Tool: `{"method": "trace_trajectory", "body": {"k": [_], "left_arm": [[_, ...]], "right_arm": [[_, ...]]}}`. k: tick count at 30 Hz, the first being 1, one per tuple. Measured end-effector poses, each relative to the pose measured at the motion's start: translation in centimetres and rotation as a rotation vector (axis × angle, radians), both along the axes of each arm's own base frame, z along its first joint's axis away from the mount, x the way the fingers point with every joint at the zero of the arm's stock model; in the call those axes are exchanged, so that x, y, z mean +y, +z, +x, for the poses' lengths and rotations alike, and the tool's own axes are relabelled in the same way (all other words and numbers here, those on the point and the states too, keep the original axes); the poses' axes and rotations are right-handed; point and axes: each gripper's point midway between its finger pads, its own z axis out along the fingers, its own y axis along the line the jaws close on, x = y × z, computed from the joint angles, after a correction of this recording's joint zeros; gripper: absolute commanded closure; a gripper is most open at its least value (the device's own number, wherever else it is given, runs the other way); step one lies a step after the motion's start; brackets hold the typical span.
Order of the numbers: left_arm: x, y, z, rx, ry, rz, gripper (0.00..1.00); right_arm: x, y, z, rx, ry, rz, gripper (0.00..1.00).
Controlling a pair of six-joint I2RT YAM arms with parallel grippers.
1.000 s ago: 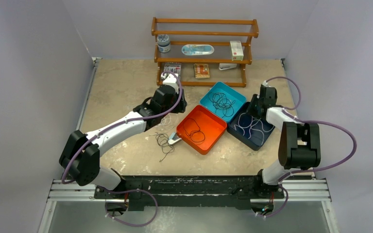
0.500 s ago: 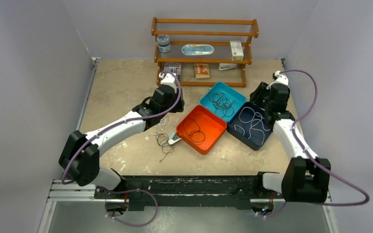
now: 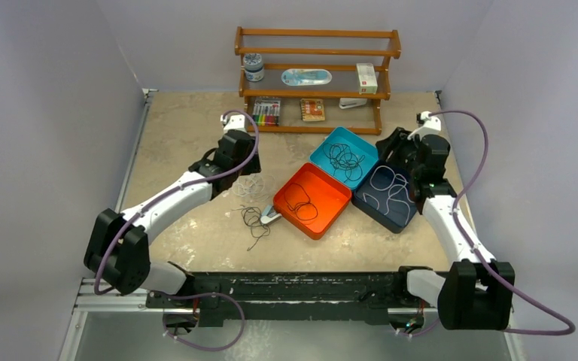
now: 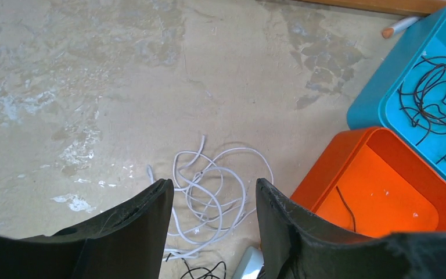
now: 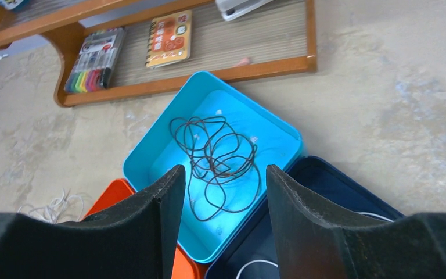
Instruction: Untangle the cables
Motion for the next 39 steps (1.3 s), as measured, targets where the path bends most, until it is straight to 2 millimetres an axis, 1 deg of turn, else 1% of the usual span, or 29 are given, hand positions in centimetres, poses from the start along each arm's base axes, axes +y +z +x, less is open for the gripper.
{"method": "trace_trajectory", "body": {"k": [1,3,8,10,12,18,25,37,39], "left_arm": [[0.3,-0.3,0.1,0.010,0.008,0.001,0.46],[0.3,-1.0,0.2,0.028,0.011,-0.001,0.47],[0.0,-4.2,0.1,0.110,0.013,0.025,0.52],[0.0,-5.4,-0.1,0.144,0.025,0.033,0.53],[0.1,-5.9,-0.2,0.160,0.039,0.031,0.53],[0.0,-6.2,0.0,0.165,0.080,0.003,0.53],[0.1,-7.6,-0.1,0.198,0.109,0.000,0.55],[0.3,-7.8,-0.1,0.199,0.152,-0.017,0.57],[0.2,-8.1,0.0,0.203,0.154,-0.015,0.58]], "right_arm": [[0.5,-0.2,0.0,0.003,0.017,0.003,0.44],[1.2,-0.6,0.1,0.014,0.038,0.005,0.44],[2.8,-1.4,0.0,0.035,0.077,0.014,0.44],[3.3,-1.5,0.0,0.039,0.087,0.018,0.45],[3.6,-1.5,0.0,0.038,0.093,0.023,0.45],[3.9,-1.5,0.0,0.037,0.093,0.034,0.45],[3.8,-1.6,0.1,0.039,0.088,0.033,0.45],[3.8,-2.6,-0.1,0.067,0.084,0.042,0.46],[3.8,-2.7,-0.1,0.068,0.083,0.042,0.46]]}}
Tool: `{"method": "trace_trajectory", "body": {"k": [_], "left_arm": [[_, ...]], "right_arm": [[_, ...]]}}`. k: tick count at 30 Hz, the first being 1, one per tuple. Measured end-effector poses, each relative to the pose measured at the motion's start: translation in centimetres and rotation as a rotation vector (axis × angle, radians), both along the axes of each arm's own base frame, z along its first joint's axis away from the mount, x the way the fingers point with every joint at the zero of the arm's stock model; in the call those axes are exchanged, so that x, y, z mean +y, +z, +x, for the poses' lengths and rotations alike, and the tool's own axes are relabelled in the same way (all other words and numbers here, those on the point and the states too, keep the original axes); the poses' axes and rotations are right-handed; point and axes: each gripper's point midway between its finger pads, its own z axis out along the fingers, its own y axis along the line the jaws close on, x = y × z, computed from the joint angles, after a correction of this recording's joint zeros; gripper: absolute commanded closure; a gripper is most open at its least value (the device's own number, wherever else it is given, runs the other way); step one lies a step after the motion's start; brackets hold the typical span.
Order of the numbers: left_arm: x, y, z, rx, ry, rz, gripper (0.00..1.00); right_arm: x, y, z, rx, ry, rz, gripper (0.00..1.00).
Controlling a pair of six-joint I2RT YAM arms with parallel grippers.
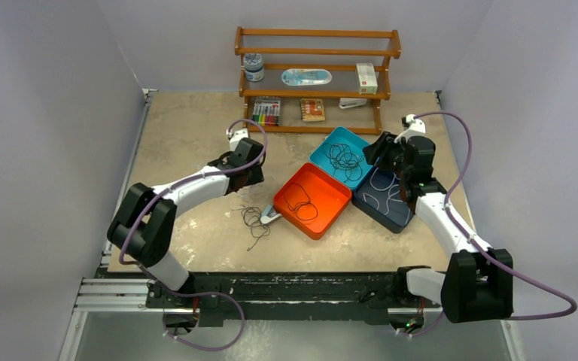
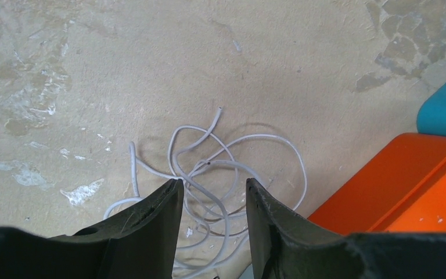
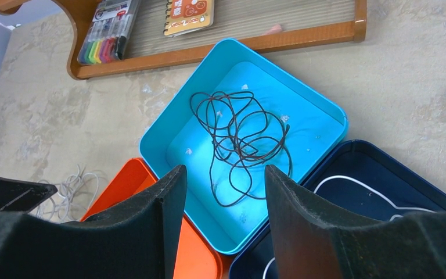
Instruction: Untangle the cables
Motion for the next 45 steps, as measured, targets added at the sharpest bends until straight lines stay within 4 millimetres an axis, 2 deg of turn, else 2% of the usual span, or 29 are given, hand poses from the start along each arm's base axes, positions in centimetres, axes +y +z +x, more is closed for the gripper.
{"method": "trace_trajectory", "body": {"k": [5,8,13,18,21,29,32,35,41,45], "left_arm": [[0.0,-1.6,0.0,0.031,0.002,0.016,0.69],[0.0,-2.2,-0.1,0.044,0.004,0.022,0.81],[0.1,-2.1,0.0,0.038,0.006,0.024,1.00],[0.8,-1.0,0.0,0.012,0.020,0.049,1.00],[1.4,1.7,0.2,-0.041,0.024,0.058,1.00],[2.4,13.0,1.2,-0.292,0.031,0.022,1.00],[2.7,15.7,0.9,-0.345,0.024,0.012,1.00],[2.8,16.8,0.7,-0.359,0.005,0.014,1.00],[2.8,18.1,0.2,-0.361,-0.032,0.024,1.00],[2.8,21.7,0.2,-0.427,-0.046,0.006,1.00]], "right_arm": [[0.0,0.0,0.0,-0.001,0.000,0.000,0.46],[0.0,0.0,0.0,0.000,-0.001,0.000,0.46],[0.0,0.0,0.0,0.000,-0.002,0.000,0.46],[0.0,0.1,0.0,-0.003,-0.002,0.000,0.45],[0.0,0.6,-0.1,-0.024,0.001,0.002,0.43],[1.0,4.3,-0.7,-0.167,0.052,0.023,0.41],[2.6,4.7,-0.9,-0.180,0.102,0.027,0.40],[5.2,5.0,-1.2,-0.189,0.177,0.030,0.39],[11.8,6.1,-1.7,-0.234,0.365,0.044,0.34],[17.0,6.1,-3.0,-0.264,0.510,0.055,0.31]]}}
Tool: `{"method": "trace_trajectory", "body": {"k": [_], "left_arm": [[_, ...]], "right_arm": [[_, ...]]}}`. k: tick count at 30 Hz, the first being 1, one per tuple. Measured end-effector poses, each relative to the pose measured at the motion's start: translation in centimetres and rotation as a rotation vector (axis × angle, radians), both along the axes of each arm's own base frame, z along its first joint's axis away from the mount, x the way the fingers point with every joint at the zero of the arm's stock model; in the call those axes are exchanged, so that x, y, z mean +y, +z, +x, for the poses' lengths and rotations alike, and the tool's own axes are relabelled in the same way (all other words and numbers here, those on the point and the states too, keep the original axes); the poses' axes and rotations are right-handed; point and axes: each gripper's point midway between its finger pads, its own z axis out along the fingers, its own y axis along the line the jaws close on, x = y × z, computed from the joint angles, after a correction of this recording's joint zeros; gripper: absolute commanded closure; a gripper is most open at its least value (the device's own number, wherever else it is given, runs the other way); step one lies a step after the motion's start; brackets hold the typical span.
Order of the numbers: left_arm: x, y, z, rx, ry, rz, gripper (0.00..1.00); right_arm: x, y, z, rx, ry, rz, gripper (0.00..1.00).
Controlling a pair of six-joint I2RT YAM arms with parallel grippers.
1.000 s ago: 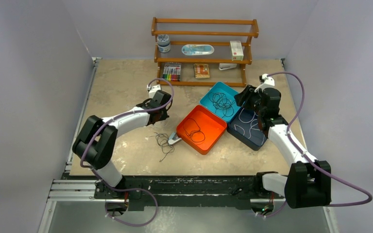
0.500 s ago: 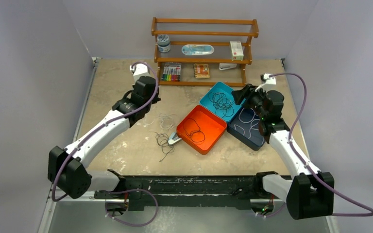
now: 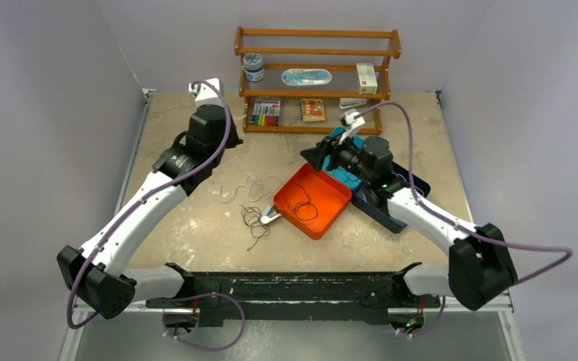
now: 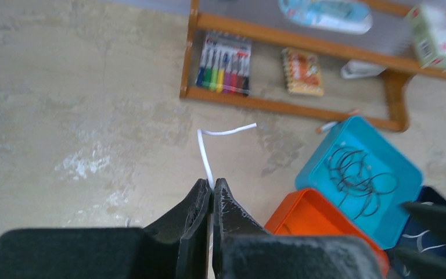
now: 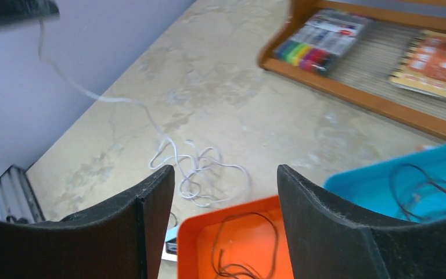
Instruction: Untangle the cables
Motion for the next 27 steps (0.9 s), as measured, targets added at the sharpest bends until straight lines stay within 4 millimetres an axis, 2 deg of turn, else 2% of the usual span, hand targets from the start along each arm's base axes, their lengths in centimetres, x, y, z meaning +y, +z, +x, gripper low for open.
{"method": "trace_trajectory", "body": {"k": [7,12,16,19,22,27], "left_arm": [[0.4,9.8,-0.4,-0.199,-0.017,-0.071,1.00],[0.8,14.9,-0.8,-0.309,-0.020,-0.103,1.00],[1.1,17.6,-1.1,-0.362,-0.022,-0.115,1.00],[1.1,19.2,-1.2,-0.393,-0.024,-0.118,1.00],[1.0,20.4,-1.0,-0.415,-0.027,-0.127,1.00],[0.5,20.7,-0.5,-0.416,-0.035,-0.126,1.00]], "right_arm": [[7.4,-0.2,-0.4,-0.090,0.186,-0.019,0.28],[12.1,0.8,0.5,-0.185,0.300,-0.010,0.27],[15.6,2.2,1.5,-0.268,0.370,0.007,0.27],[18.2,2.2,2.0,-0.308,0.428,0.016,0.27],[20.1,1.0,2.3,-0.312,0.469,0.018,0.27],[22.6,-1.8,2.1,-0.291,0.546,0.016,0.29]]}}
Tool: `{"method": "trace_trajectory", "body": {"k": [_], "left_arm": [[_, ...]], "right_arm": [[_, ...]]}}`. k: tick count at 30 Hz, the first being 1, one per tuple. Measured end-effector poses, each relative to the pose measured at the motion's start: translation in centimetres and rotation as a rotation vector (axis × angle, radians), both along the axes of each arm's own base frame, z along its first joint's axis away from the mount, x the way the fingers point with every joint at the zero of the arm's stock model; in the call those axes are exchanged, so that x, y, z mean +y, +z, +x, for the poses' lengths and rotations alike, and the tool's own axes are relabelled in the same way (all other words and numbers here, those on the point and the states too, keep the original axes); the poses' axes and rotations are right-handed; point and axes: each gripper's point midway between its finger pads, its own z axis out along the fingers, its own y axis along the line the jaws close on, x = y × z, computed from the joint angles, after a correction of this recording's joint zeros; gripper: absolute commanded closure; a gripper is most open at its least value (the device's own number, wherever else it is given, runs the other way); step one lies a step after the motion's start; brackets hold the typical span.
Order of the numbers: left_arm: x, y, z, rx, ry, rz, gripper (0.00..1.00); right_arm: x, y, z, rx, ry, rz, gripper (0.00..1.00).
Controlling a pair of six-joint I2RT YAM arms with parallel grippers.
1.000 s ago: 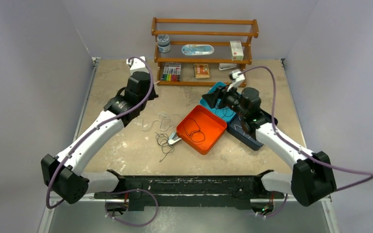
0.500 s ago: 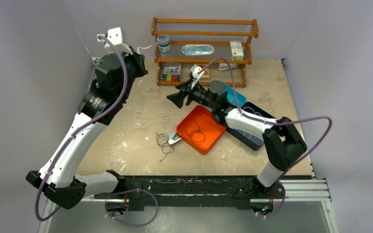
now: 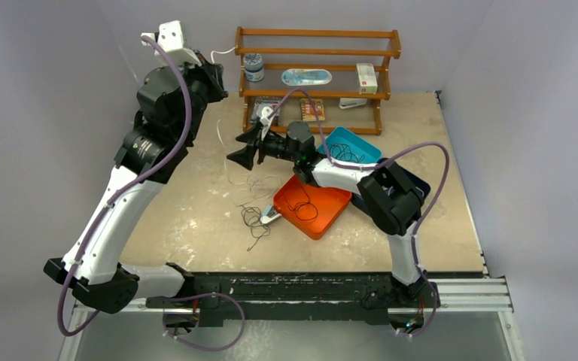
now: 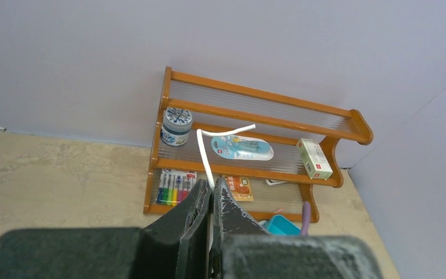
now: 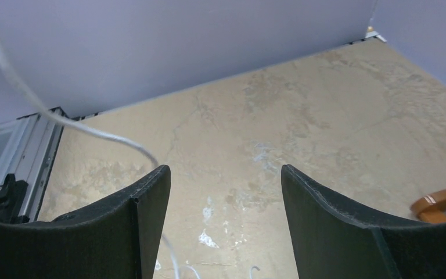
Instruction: Untangle the cables
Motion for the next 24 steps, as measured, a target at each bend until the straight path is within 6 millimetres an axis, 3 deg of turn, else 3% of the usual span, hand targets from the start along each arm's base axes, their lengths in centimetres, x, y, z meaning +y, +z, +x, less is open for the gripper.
{"method": "trace_trajectory", "body": {"k": [8,15,19,24], "left_arm": [[-0.4,1.0,0.6,-0.016,-0.004,0.014,1.00],[-0.2,2.1,0.4,-0.040,-0.004,0.002,1.00],[-0.3,2.1,0.4,-0.038,-0.007,0.003,1.00],[-0.4,2.1,0.4,-0.039,-0.014,0.003,1.00]], "right_arm": [[1.3,-1.5,-1.1,0.028,0.060,0.001,0.30],[-1.0,-2.4,-2.4,0.044,0.004,-0.024,0.29],[-1.9,-1.1,-2.9,0.011,-0.015,-0.015,0.29],[-1.6,0.1,-2.6,-0.027,-0.012,0.006,0.30]]}}
